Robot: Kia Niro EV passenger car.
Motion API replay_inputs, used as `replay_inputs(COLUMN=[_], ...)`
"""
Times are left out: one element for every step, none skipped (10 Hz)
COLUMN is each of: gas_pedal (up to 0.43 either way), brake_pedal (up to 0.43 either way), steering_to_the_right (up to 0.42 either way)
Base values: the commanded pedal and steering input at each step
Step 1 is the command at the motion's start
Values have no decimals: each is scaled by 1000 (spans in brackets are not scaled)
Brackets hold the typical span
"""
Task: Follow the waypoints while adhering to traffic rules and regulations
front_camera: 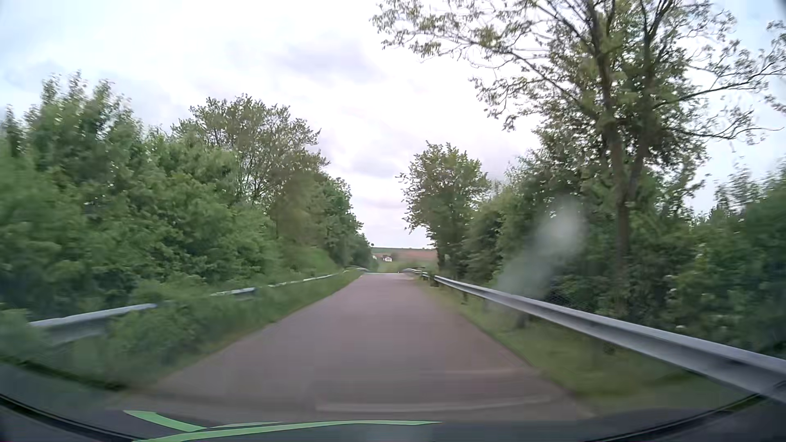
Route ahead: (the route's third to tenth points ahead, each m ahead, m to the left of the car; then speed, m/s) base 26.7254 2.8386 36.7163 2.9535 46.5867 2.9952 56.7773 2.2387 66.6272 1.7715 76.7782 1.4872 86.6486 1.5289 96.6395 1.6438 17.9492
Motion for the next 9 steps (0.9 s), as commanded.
replay_inputs(gas_pedal=[177, 177, 177, 177, 177, 177, 169, 157, 157], brake_pedal=[0, 0, 0, 0, 0, 0, 0, 0, 0], steering_to_the_right=[0, 1, 1, 1, 1, 1, 2, 4, 4])
